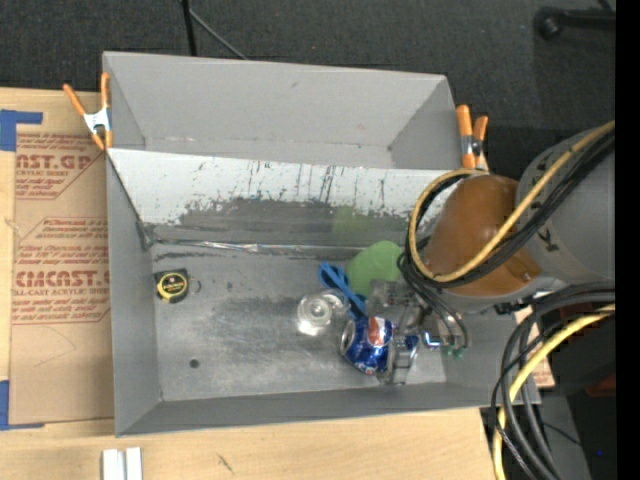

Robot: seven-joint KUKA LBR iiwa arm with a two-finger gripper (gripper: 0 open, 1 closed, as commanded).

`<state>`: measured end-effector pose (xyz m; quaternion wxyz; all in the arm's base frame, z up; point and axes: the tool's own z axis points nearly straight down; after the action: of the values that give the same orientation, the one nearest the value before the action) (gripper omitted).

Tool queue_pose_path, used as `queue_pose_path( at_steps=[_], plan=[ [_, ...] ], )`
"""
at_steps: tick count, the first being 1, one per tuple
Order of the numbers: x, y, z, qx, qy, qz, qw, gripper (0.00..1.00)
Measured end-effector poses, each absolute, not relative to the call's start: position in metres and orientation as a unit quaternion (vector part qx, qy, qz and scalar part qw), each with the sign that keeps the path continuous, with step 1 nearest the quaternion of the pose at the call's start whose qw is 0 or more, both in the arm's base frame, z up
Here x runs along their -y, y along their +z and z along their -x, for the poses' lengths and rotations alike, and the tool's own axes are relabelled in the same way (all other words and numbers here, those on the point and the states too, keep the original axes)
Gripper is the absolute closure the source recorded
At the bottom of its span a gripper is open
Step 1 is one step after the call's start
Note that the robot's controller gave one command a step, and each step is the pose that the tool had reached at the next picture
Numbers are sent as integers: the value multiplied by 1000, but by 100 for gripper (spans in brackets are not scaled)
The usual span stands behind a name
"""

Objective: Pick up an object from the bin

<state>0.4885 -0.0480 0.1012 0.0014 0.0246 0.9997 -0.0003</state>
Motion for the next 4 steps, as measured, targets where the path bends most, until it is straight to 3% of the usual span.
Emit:
queue_pose_path(
  at_steps=[1,2,3,4],
  plan=[
    [61,108,-483,-996,0,-92,0,0],
    [56,69,-484,-988,0,-157,-1,0],
    [56,68,-484,-988,0,-157,-1,0],
    [56,68,-484,-988,0,-157,-1,100]
  ],
)
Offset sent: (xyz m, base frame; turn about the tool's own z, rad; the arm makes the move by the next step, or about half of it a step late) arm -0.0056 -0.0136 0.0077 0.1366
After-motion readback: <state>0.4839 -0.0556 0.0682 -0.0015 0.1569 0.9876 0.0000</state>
